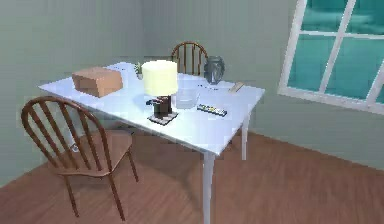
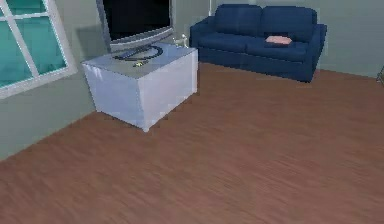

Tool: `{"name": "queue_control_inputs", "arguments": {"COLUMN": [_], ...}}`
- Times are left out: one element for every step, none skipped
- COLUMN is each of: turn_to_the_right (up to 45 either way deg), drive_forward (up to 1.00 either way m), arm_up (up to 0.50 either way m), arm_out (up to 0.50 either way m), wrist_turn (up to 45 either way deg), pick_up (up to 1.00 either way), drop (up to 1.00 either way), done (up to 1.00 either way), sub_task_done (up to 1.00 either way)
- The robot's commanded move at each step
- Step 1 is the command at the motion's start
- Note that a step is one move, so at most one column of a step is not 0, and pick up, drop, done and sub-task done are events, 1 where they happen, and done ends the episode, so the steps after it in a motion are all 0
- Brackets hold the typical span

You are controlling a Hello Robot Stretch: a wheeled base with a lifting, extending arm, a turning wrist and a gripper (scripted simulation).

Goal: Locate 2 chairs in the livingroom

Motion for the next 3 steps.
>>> {"name": "queue_control_inputs", "arguments": {"turn_to_the_right": [0.0, -33.0, 0.0], "drive_forward": [0.2, 0.0, 0.0], "arm_up": [0.0, 0.0, 0.0], "arm_out": [0.0, 0.0, 0.0], "wrist_turn": [0.0, 0.0, 0.0], "pick_up": [0.0, 0.0, 0.0], "drop": [0.0, 0.0, 0.0], "done": [0.0, 0.0, 0.0], "sub_task_done": [0.0, 0.0, 1.0]}}
